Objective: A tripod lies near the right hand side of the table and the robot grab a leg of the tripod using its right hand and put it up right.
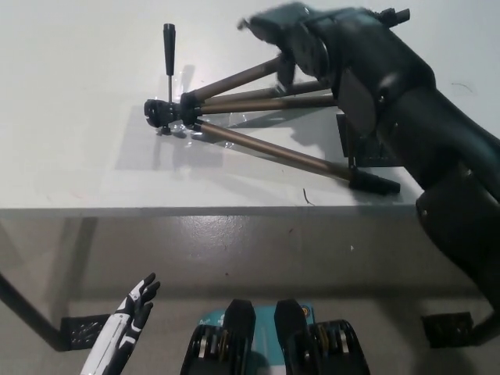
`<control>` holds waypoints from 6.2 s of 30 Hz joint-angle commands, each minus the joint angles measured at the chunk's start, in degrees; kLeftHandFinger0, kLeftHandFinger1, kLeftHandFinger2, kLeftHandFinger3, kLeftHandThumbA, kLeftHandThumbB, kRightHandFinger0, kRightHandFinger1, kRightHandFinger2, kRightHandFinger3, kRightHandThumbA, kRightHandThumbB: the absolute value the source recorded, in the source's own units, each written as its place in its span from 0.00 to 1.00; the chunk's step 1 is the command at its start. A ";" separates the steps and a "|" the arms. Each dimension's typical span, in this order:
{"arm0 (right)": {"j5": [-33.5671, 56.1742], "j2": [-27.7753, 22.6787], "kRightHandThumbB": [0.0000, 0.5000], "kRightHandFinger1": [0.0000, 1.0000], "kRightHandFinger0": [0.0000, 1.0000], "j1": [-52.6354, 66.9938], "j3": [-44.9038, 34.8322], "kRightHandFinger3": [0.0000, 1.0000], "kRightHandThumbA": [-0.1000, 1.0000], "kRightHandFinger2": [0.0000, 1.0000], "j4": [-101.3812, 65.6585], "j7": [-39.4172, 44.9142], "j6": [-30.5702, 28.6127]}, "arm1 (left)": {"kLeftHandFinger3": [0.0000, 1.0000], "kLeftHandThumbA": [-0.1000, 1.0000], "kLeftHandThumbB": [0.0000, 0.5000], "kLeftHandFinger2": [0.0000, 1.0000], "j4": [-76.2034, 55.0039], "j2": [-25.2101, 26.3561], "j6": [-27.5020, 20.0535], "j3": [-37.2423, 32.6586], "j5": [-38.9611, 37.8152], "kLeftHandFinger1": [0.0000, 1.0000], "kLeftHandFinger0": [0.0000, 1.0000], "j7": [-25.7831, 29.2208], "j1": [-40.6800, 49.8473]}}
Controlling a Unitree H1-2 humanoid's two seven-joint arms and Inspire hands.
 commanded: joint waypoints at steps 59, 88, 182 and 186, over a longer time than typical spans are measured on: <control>38.68 -1.55 0.21 0.26 0.00 -5.70 -67.96 0.80 0.00 0.66 -8.42 -36.64 -16.60 | 1.00 1.00 0.70 1.00 -1.58 0.85 -0.94 -1.46 0.66 1.00 1.00 -1.53 0.38; 32.47 10.65 0.22 0.01 0.00 16.64 -65.20 0.38 0.00 0.36 0.33 -43.19 -28.25 | 1.00 1.00 0.70 1.00 -1.45 0.31 -1.77 -2.34 0.75 1.00 1.00 -0.42 1.65; 27.19 -2.48 0.67 1.00 1.00 88.02 -27.10 1.00 1.00 1.00 -71.65 -35.99 -28.25 | 1.00 1.00 0.74 1.00 2.81 -0.66 -5.98 -2.26 -2.04 1.00 1.00 -0.22 2.73; 30.61 -1.33 0.72 1.00 1.00 86.60 -27.52 1.00 1.00 1.00 -65.58 -34.89 -28.25 | 1.00 1.00 0.72 1.00 2.59 -0.25 -6.21 -1.76 -1.63 1.00 1.00 0.11 2.66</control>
